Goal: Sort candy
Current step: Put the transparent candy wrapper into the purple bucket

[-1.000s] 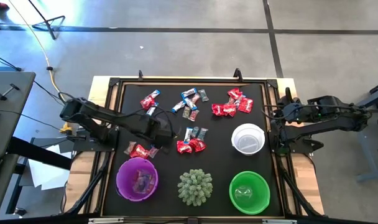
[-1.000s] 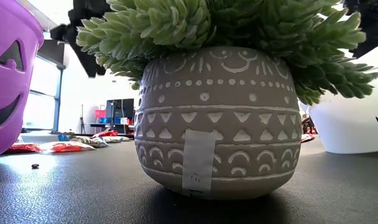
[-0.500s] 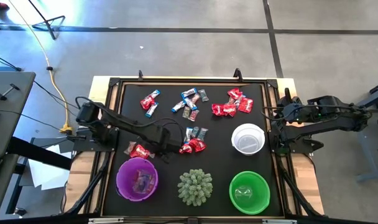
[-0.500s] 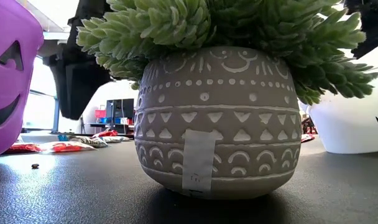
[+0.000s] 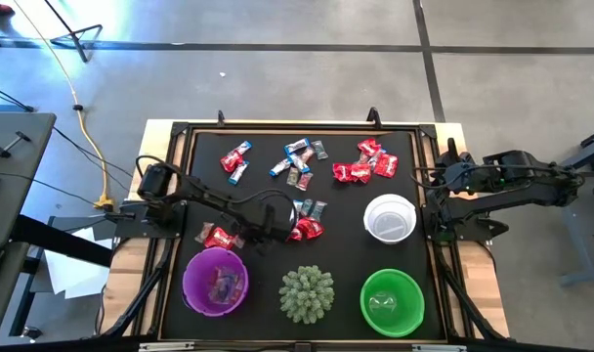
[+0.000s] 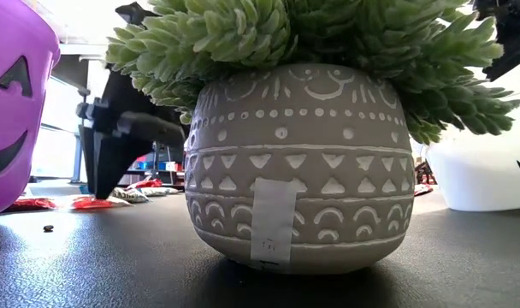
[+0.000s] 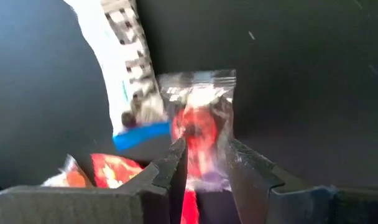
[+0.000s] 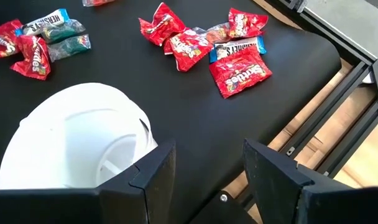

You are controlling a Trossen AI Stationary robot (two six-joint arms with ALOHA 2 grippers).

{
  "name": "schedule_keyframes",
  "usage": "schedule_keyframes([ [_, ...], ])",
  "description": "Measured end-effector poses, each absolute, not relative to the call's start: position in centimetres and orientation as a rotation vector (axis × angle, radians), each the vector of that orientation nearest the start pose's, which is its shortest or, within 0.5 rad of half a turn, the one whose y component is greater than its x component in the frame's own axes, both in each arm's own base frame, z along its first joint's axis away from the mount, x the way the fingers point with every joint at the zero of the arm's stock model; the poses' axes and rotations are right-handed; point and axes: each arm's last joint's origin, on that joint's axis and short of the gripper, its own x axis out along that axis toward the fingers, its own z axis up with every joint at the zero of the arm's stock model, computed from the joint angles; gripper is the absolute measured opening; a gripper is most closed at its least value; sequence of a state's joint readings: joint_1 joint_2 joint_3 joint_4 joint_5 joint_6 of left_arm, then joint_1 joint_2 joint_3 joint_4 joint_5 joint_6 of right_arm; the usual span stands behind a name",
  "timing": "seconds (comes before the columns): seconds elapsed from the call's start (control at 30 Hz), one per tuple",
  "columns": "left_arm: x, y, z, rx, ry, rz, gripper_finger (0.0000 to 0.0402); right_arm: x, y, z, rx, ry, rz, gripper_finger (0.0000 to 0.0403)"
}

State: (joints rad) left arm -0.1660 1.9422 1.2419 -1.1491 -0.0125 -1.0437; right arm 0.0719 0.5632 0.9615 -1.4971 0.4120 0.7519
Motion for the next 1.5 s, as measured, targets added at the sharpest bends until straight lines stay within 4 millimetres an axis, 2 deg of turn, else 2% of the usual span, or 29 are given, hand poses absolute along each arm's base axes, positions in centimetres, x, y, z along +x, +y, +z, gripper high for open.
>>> schedule_keyframes([
  [0.37,30.6,-4.6,12.4,-0.583,1.667,0.854,0.0094,4.3,-0.7,31.0,0.462,0.898,-0.663,0.0183],
  [0.47,30.6,-4.6,12.4,-0.592,1.669,0.848,0.0078,4.3,-0.7,31.0,0.465,0.897,-0.664,0.0183],
  [0.67,30.8,-4.7,12.5,-0.628,1.676,0.855,0.0009,4.3,-0.7,31.0,0.465,0.897,-0.664,0.0183],
  [0.83,31.6,-4.8,13.7,-0.577,1.674,0.869,0.0013,4.3,-0.7,31.0,0.486,0.889,-0.675,0.0183],
  [1.1,33.4,-5.4,18.0,-0.472,1.616,0.863,0.0003,4.3,-0.7,31.1,0.510,0.879,-0.687,0.0183],
  [1.2,33.5,-5.7,19.8,-0.439,1.611,0.870,0.0003,4.4,-0.7,31.1,0.510,0.878,-0.687,0.0183],
  [1.37,33.3,-6.3,24.1,-0.410,1.504,0.916,0.0005,4.4,-0.7,31.1,0.535,0.870,-0.699,0.0183],
  [1.5,32.5,-6.8,28.0,-0.467,1.421,0.914,0.0005,4.4,-0.7,31.1,0.561,0.861,-0.713,0.0183],
])
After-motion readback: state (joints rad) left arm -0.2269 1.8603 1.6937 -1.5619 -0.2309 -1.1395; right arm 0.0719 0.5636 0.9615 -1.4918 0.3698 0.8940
